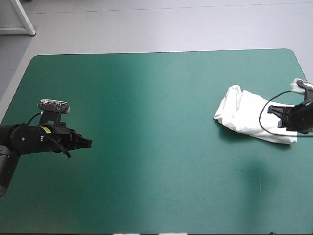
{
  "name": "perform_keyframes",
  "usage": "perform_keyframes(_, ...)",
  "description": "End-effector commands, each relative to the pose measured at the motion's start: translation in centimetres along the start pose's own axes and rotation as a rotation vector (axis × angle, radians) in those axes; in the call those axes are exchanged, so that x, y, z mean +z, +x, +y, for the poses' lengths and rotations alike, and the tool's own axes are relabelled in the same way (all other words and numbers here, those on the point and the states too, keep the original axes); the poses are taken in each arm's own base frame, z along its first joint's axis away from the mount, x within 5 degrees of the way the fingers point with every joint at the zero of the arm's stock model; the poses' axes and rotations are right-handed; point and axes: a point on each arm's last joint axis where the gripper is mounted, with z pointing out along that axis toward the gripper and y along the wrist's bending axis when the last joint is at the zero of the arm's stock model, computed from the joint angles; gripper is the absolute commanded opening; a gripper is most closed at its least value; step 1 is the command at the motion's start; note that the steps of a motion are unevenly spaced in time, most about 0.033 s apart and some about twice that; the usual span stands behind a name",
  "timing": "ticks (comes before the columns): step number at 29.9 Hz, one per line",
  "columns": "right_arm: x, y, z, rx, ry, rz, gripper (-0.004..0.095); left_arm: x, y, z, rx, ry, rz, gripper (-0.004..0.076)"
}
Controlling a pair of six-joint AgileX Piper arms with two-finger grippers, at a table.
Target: Fold the cloth
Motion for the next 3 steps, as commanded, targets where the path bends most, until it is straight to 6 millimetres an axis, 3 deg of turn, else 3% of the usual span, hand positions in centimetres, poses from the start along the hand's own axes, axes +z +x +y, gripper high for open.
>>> perform_keyframes(1,-3.7,3.7,0.9,-0.031,-0.059,-0.241,-0.0010,-0.6,-0.7,-0.1,0.001,0.000,-0.105,-0.0009)
perform_keyframes(3,-4.6,5.9,1.2,-0.052,-0.079,-0.326,-0.0018,0.0,-0.5,-0.1,-0.009,0.004,-0.116,-0.0009)
